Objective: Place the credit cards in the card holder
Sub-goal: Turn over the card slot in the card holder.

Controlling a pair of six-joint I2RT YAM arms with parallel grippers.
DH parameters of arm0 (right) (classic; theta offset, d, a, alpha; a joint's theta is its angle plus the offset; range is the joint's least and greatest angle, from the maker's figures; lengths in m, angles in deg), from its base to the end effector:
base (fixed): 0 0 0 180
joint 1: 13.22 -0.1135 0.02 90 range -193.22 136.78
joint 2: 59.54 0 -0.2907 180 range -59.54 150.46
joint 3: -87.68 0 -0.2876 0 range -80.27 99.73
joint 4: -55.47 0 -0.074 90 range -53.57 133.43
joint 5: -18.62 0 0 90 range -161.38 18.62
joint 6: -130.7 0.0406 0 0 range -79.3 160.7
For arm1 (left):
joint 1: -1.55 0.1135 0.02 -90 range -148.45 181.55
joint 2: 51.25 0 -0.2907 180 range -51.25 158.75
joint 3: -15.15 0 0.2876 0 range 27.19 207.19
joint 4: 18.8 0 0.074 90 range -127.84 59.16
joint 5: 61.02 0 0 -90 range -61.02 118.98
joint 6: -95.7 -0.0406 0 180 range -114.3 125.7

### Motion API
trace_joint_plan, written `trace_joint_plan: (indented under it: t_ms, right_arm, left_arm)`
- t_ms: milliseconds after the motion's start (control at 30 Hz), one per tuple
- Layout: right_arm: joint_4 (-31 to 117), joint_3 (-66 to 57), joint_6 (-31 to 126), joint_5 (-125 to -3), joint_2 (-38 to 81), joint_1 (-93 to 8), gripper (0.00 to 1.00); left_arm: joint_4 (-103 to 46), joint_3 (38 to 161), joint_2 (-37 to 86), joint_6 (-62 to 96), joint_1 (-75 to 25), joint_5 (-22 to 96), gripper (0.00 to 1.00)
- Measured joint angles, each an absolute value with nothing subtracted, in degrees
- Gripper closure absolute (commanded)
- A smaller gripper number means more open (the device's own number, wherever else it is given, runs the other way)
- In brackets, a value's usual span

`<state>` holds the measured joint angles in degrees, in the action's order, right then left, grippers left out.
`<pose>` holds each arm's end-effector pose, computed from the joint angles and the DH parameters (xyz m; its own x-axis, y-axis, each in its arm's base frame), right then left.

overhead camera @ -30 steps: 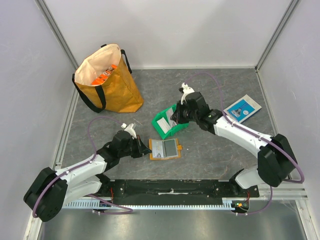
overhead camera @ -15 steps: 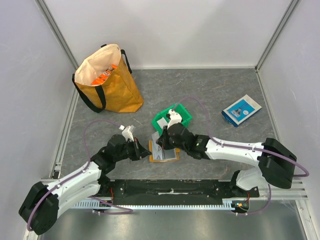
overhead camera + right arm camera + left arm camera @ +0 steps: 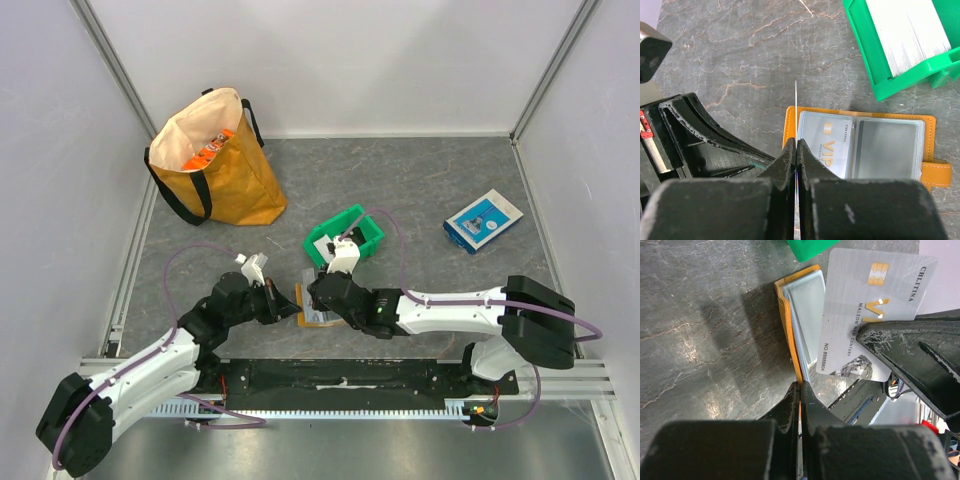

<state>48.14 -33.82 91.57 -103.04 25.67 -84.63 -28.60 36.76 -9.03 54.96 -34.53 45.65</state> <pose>0.1294 0.3179 0.2131 -0.6309 0.1954 -0.7509 -0.2832 0.8430 0.4574 0.1316 -0.1103 0.1505 -0.8459 -0.2817 -0.4528 0.1887 0.6361 -0.7482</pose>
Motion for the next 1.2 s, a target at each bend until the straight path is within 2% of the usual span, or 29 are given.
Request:
trace_joint_plan:
  t_ms: [1200]
  right_arm:
    - [49.6,-33.8,92.6,-104.5,28.4,-86.0,1.00]
  left_arm:
    - [-29.2,36.4,-9.4,55.6,-34.5,45.6,0.98]
